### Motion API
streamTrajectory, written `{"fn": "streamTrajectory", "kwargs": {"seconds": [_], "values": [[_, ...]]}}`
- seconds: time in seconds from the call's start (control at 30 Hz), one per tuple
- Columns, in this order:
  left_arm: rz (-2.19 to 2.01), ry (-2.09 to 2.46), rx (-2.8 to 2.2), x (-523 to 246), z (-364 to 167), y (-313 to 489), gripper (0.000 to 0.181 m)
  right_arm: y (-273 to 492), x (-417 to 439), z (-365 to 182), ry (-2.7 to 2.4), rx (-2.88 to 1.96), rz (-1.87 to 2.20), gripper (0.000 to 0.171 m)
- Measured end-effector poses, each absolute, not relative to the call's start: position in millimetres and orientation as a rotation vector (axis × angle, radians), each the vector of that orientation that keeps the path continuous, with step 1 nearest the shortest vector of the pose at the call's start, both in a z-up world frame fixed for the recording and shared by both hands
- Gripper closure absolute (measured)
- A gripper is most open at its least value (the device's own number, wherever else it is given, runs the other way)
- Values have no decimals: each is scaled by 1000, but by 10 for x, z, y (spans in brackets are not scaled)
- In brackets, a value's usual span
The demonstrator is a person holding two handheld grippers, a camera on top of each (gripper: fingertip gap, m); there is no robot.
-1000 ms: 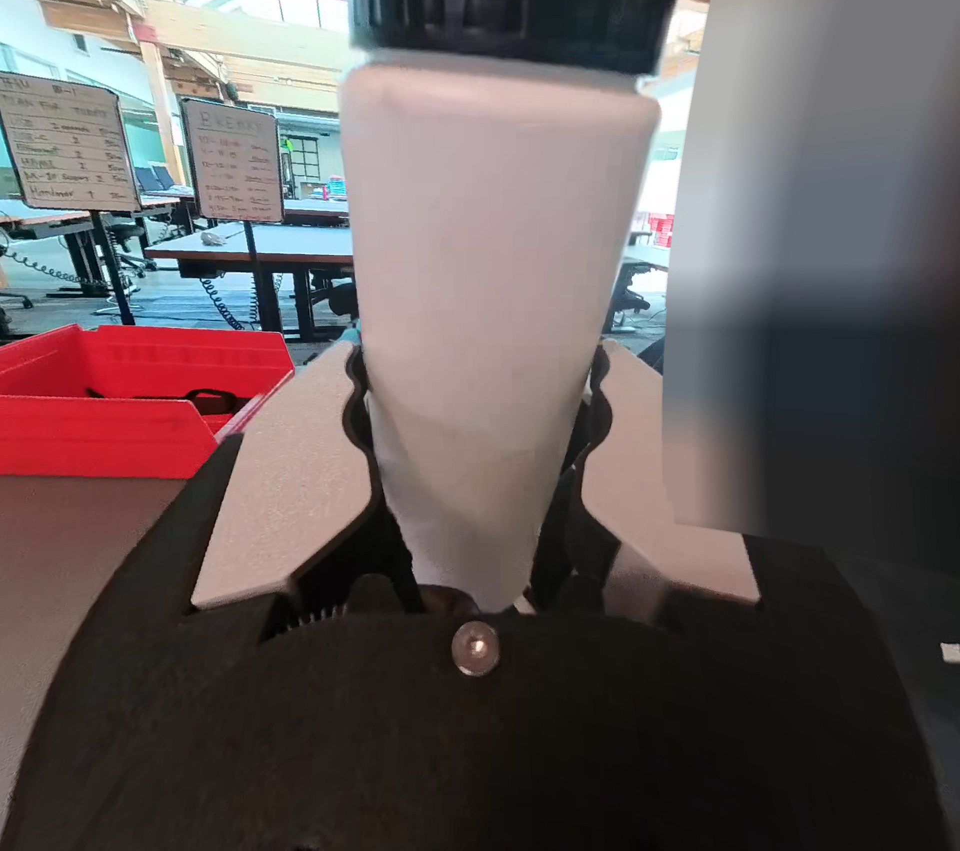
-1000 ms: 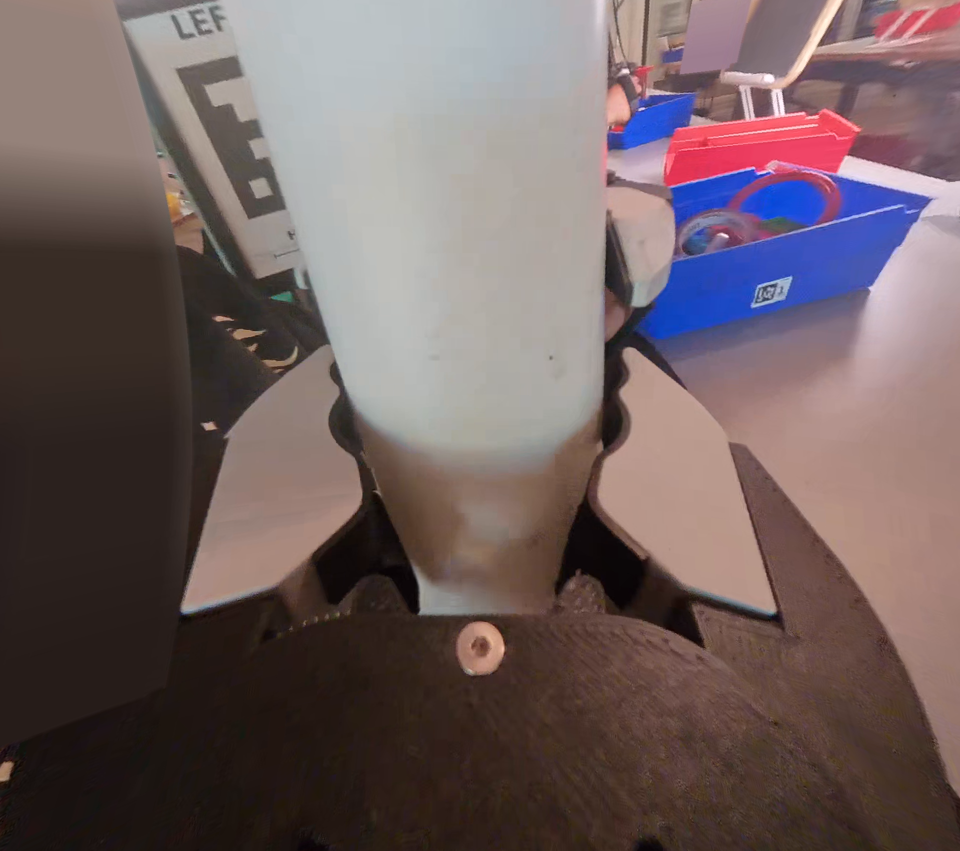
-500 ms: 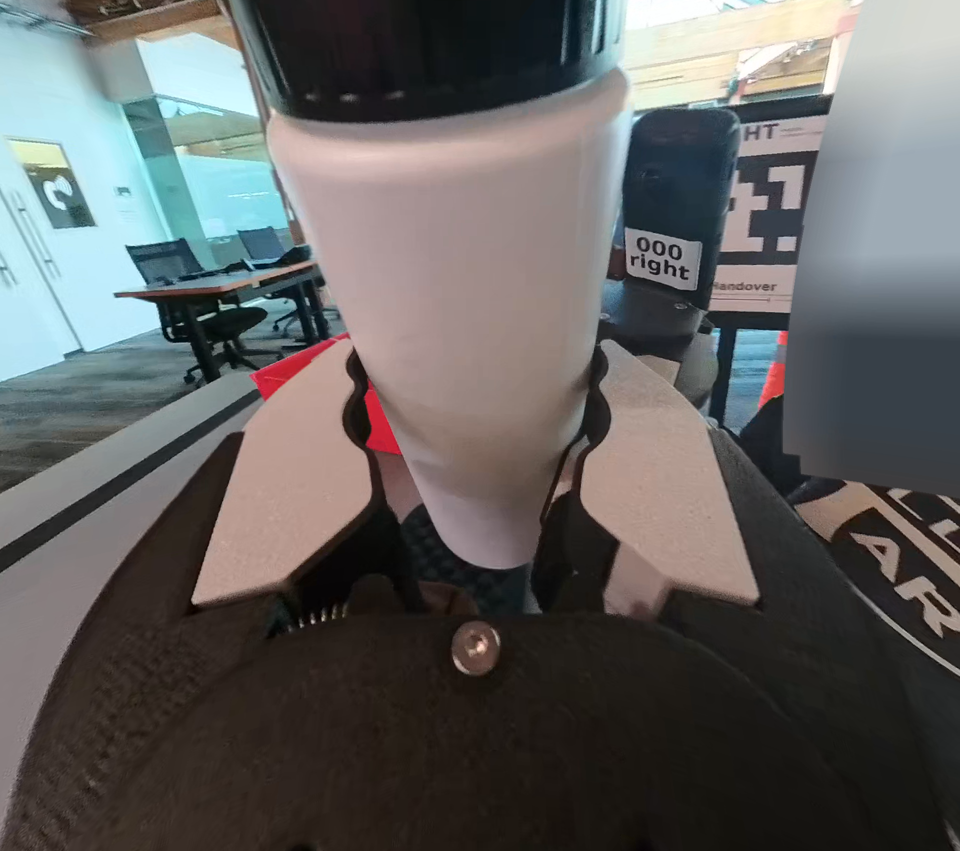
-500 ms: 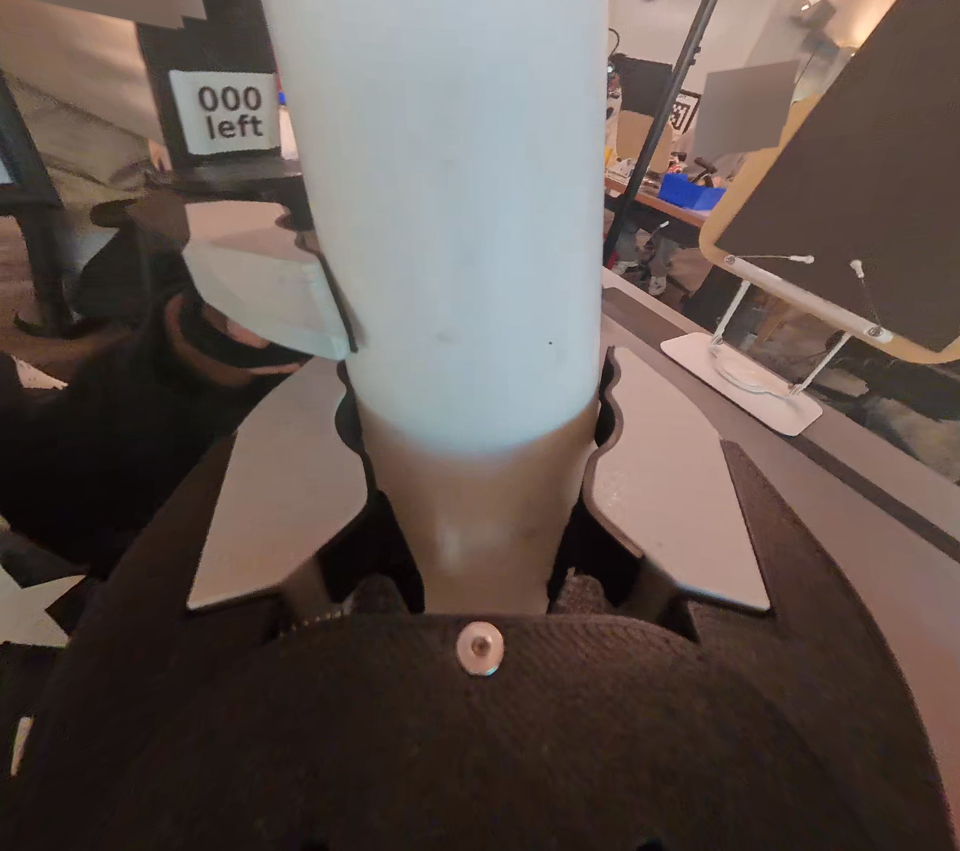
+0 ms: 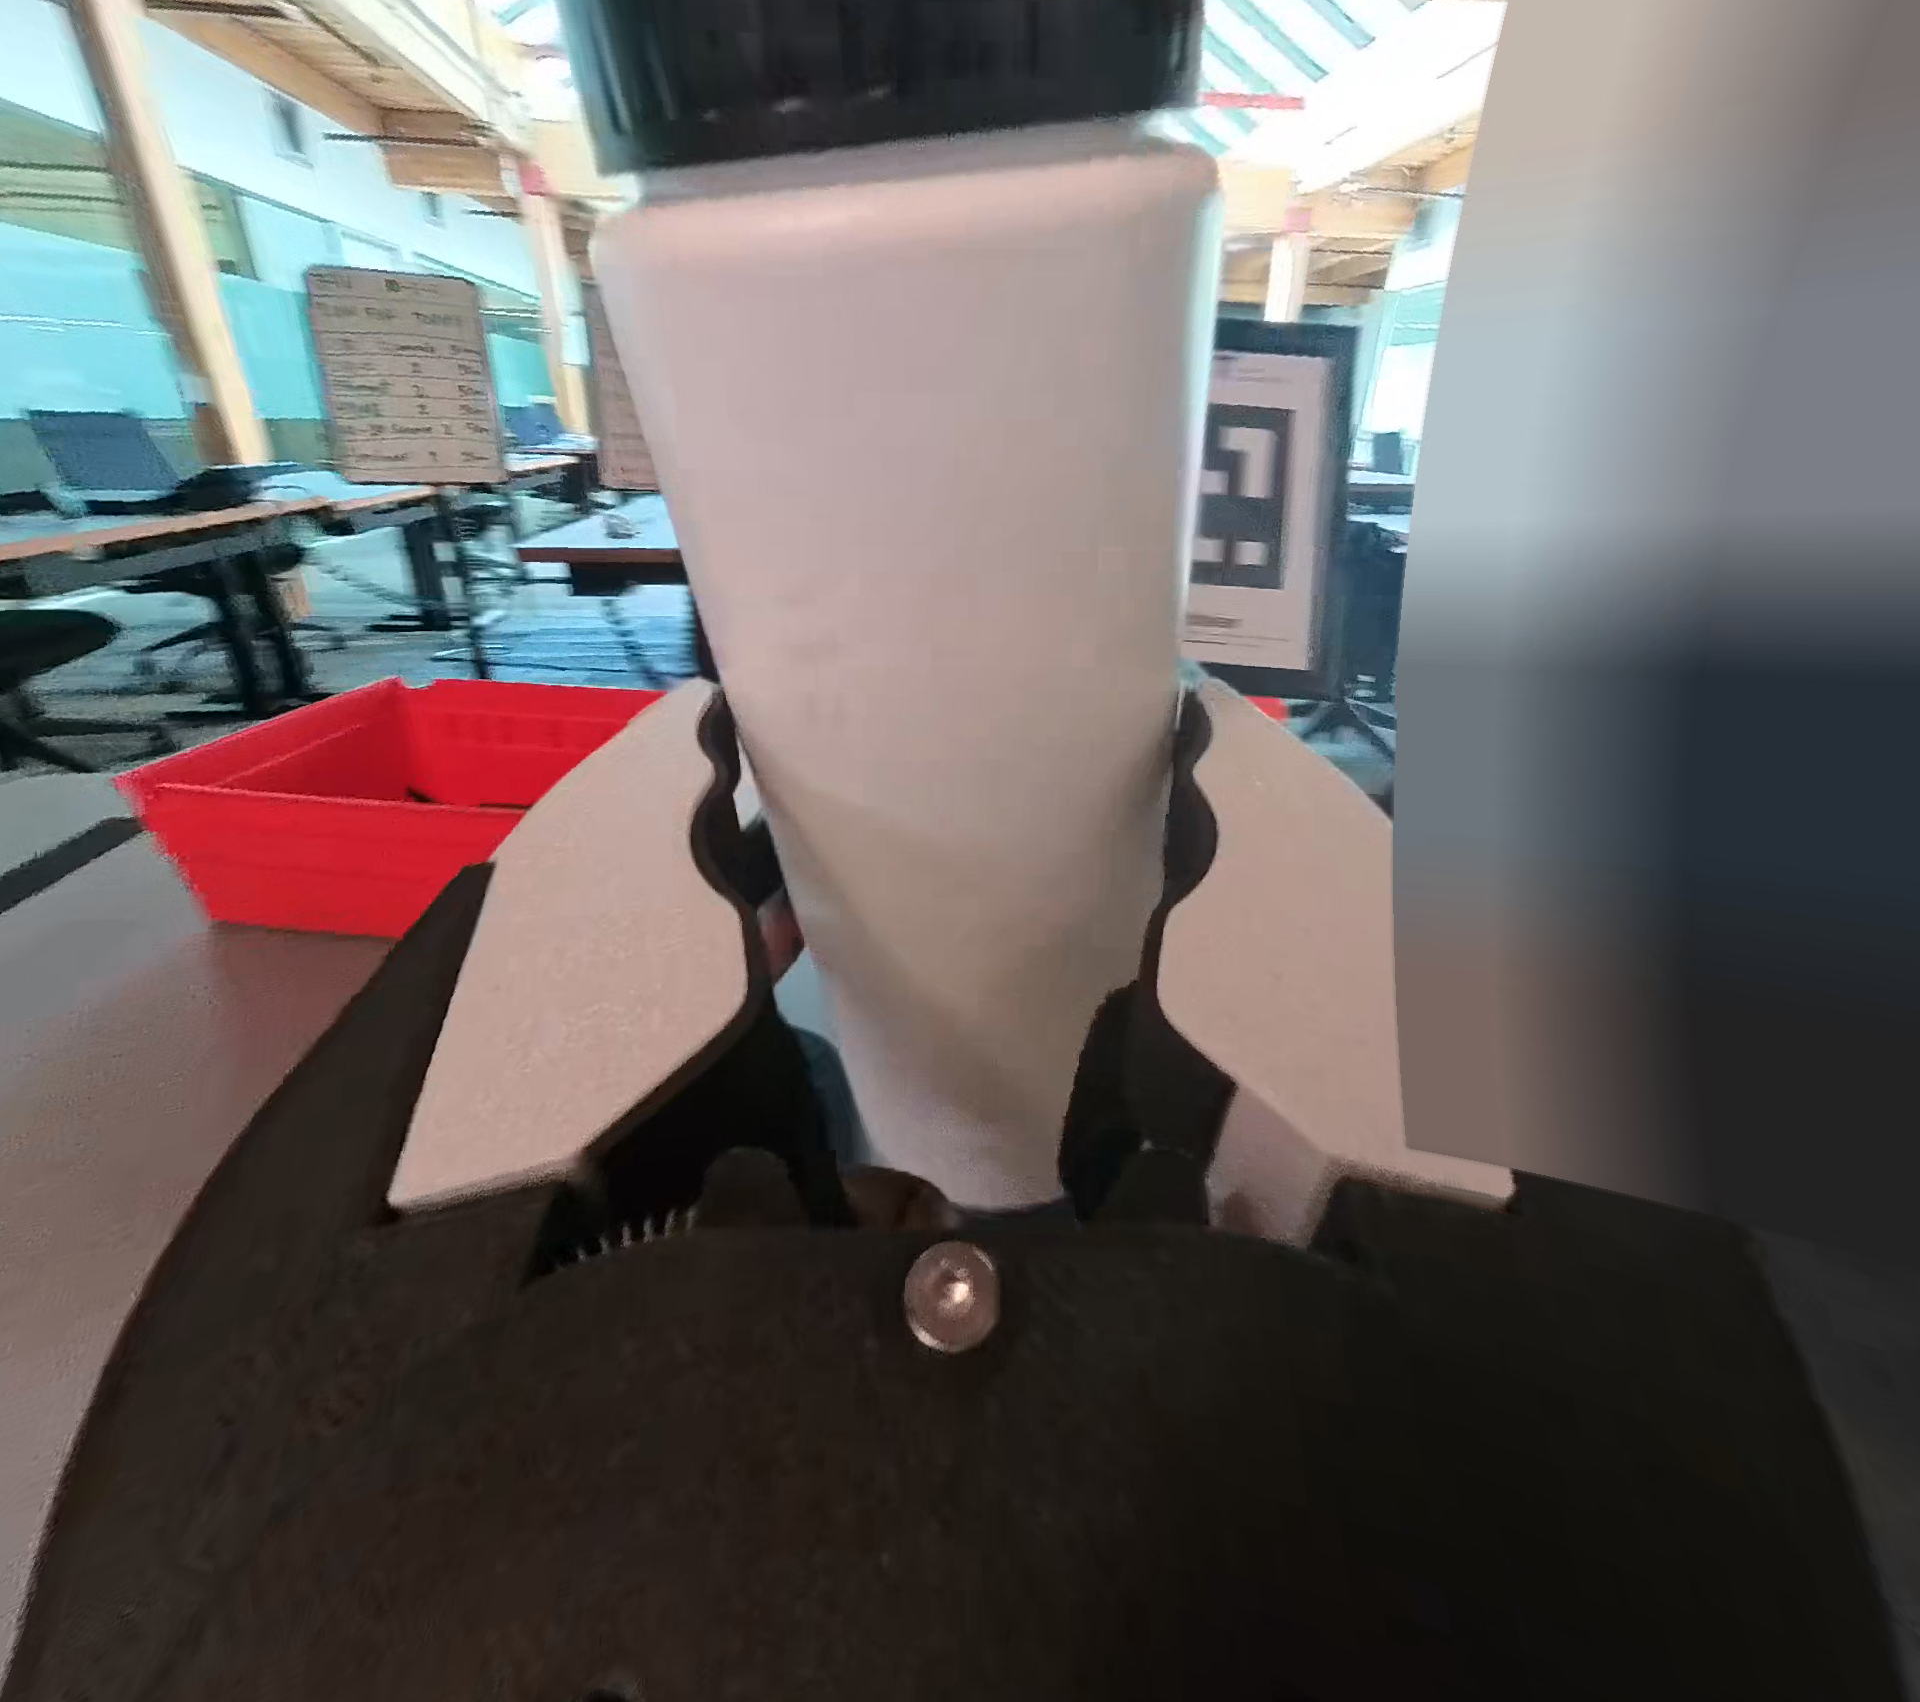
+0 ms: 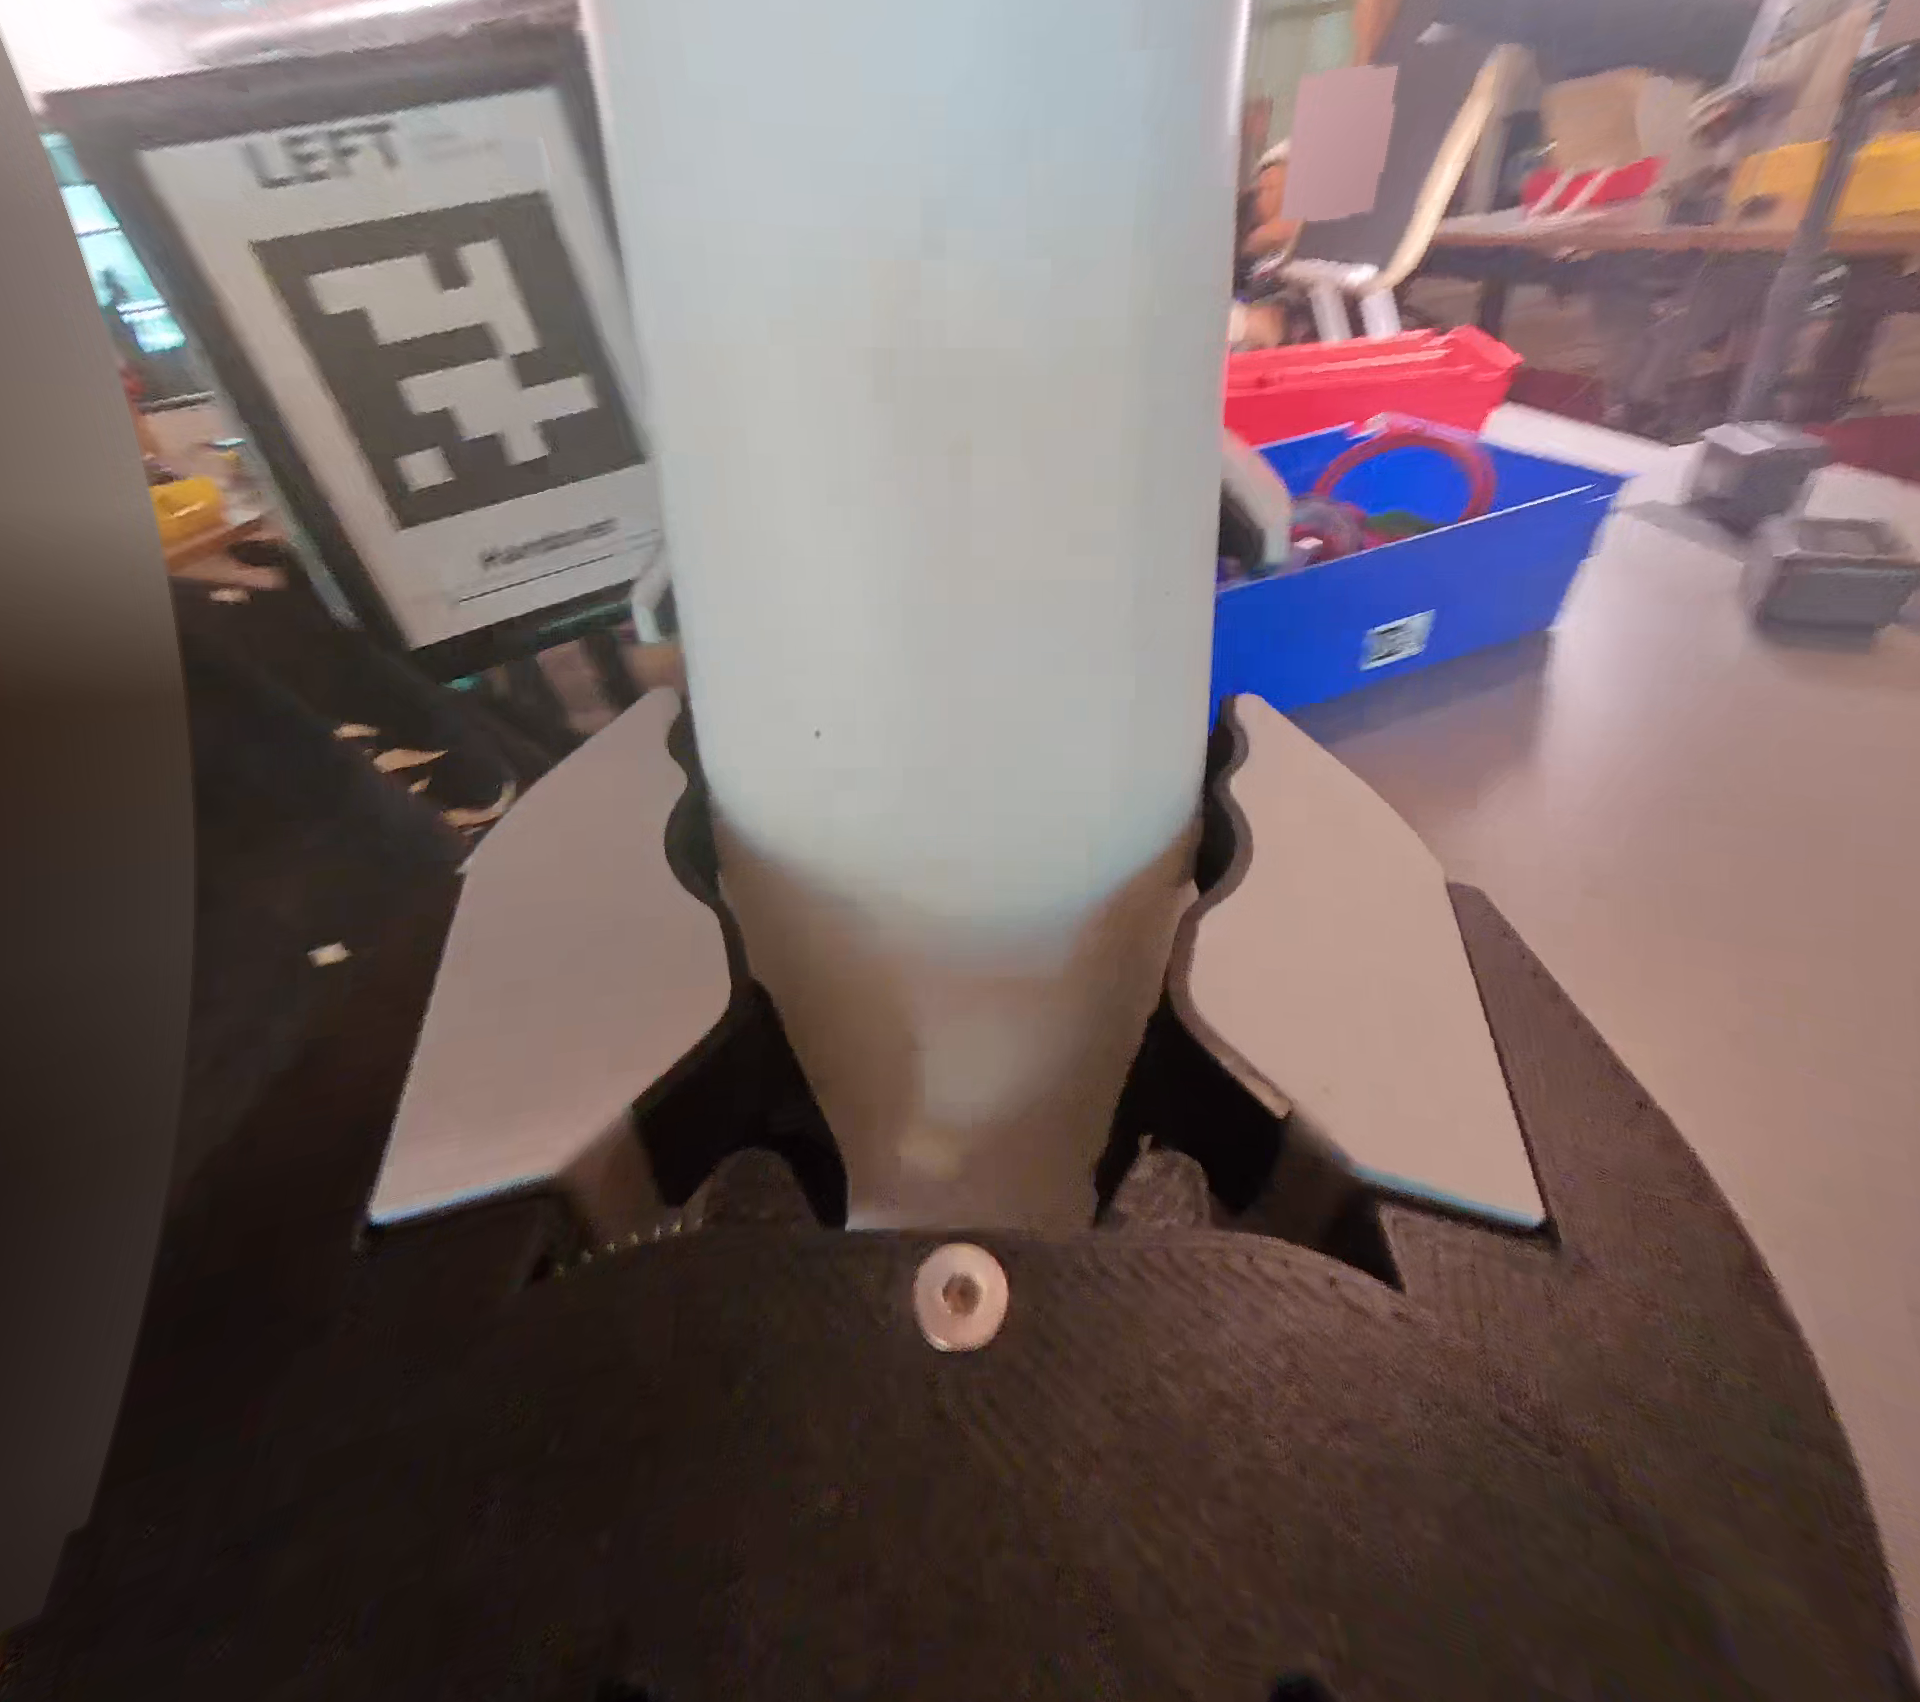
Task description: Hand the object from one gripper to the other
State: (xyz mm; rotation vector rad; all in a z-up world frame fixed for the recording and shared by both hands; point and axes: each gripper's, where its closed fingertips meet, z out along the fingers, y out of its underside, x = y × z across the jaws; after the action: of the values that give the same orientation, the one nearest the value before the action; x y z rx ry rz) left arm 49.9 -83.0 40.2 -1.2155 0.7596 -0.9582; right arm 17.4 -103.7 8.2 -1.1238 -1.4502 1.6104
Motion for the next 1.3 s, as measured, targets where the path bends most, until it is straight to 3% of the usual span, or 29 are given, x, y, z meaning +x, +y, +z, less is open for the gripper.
{"fn": "streamTrajectory", "kwargs": {"seconds": [0.2,0.3,0.37,0.5,0.7,0.8,0.97,1.13,1.3], "values": [[-819,634,-1258,435,438,-691,87,-660,190,211,-1221,-1091,1189,79],[-770,608,-1249,488,437,-655,88,-590,159,158,-1200,-1092,941,79],[-726,612,-1226,488,437,-653,98,-612,127,116,-1211,-1082,834,78],[-781,662,-1210,466,459,-738,99,-738,135,99,-1297,-1067,918,83],[-1052,785,-1145,548,472,-964,99,-1060,204,99,-1454,-1102,1488,72],[-1088,810,-1167,600,416,-957,100,-1168,195,0,-1556,-1126,1614,76],[-999,691,-1168,490,474,-809,102,-943,145,92,-1395,-1126,1455,79],[-792,670,-1240,521,417,-711,89,-661,173,173,-1235,-1106,1050,79],[-758,697,-1220,548,409,-739,100,-666,160,150,-1234,-1059,809,78]]}}
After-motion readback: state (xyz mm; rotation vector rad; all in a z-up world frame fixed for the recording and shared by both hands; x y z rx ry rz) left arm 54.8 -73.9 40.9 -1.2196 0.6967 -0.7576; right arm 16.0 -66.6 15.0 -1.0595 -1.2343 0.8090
